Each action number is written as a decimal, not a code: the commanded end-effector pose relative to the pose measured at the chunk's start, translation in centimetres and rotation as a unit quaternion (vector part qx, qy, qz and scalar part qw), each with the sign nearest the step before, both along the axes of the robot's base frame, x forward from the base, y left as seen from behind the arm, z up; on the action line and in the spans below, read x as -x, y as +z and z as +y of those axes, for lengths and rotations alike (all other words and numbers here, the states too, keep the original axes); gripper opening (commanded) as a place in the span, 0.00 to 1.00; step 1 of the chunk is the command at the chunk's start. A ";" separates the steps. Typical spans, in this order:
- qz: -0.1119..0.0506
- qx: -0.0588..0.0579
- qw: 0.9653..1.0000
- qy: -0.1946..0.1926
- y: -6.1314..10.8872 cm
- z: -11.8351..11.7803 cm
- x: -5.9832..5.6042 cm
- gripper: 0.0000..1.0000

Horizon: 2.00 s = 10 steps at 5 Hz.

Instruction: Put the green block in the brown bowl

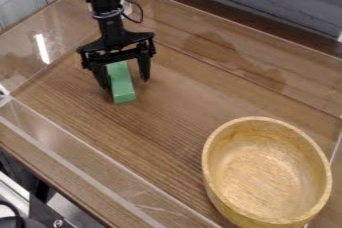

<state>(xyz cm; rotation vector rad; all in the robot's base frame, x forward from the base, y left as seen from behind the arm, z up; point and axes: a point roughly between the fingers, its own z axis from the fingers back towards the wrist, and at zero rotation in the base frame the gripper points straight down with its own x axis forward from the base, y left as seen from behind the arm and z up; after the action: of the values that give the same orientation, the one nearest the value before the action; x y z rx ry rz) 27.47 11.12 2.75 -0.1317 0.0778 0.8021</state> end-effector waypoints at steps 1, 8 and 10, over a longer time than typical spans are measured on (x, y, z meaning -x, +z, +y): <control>-0.027 -0.013 1.000 0.003 1.2 0.8 -1.1 1.00; -0.012 0.004 1.000 -0.009 2.8 0.5 -0.8 0.00; -0.003 0.016 1.000 -0.024 5.3 -0.5 -0.2 0.00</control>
<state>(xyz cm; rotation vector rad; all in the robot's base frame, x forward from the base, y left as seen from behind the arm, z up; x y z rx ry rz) 26.67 10.28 5.65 -0.1672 0.1796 0.7626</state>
